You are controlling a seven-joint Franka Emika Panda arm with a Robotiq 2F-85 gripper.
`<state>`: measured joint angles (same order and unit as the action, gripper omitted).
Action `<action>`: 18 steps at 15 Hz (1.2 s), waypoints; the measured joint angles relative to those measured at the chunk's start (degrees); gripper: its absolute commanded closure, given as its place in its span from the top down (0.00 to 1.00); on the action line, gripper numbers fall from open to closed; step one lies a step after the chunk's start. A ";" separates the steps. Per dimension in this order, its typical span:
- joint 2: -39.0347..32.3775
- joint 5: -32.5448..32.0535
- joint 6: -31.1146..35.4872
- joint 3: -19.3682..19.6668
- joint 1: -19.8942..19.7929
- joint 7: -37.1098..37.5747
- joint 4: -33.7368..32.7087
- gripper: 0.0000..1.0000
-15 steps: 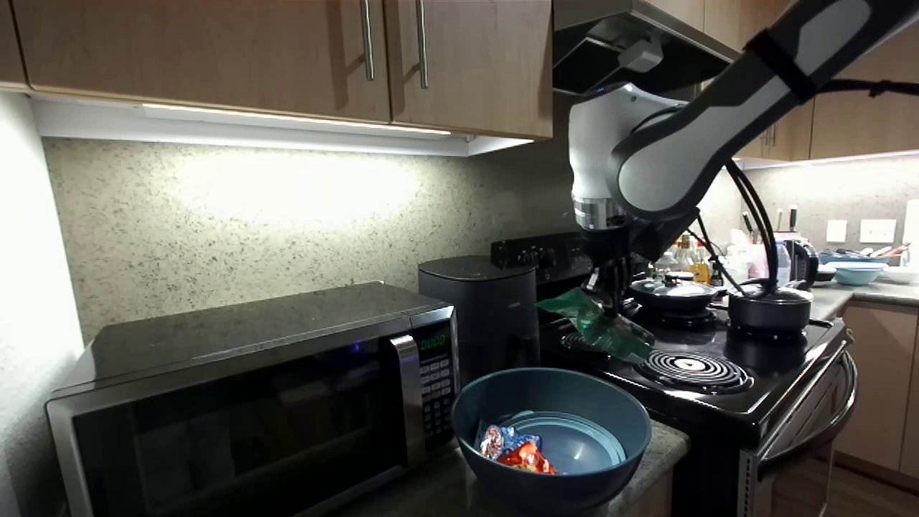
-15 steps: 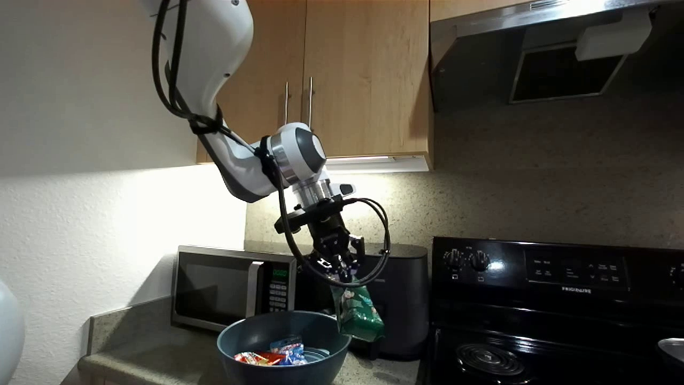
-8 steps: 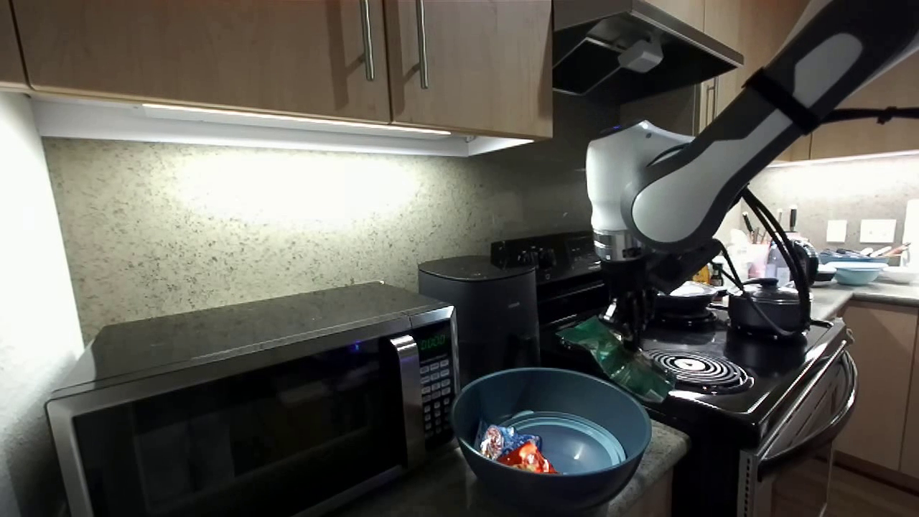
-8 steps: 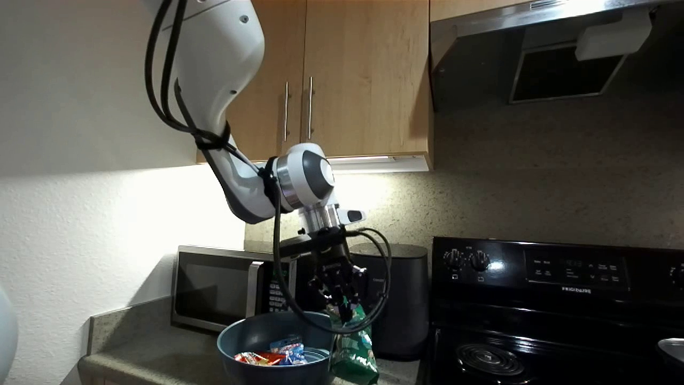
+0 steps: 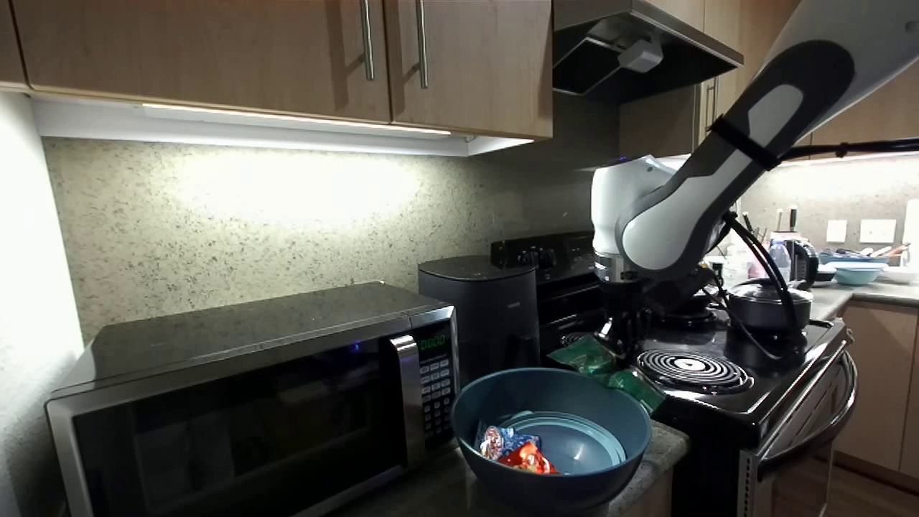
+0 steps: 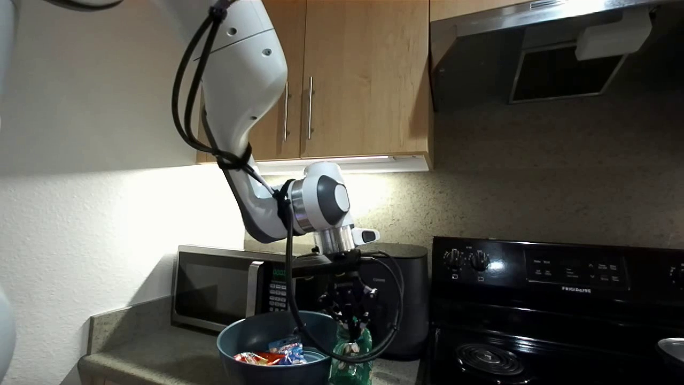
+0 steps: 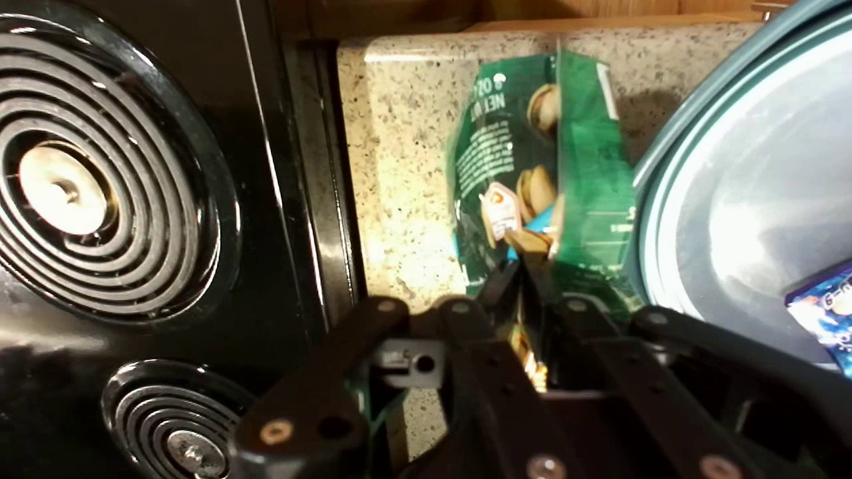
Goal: Remove the green, red and blue sachets from the bowl, respectively
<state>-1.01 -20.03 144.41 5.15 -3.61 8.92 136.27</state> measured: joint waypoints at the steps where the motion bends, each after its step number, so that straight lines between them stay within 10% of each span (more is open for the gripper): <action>1: -0.60 -1.03 0.04 0.35 -0.03 0.93 -0.39 0.06; 11: -12.39 -13.20 0.06 4.19 0.06 12.40 -7.68 0.06; 12: -13.57 -13.18 0.06 4.26 0.09 12.40 -8.77 0.32; 18: -17.95 -11.15 0.05 4.60 0.42 12.40 -13.04 0.65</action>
<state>-18.95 -31.18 144.47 9.75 -3.19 21.32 123.23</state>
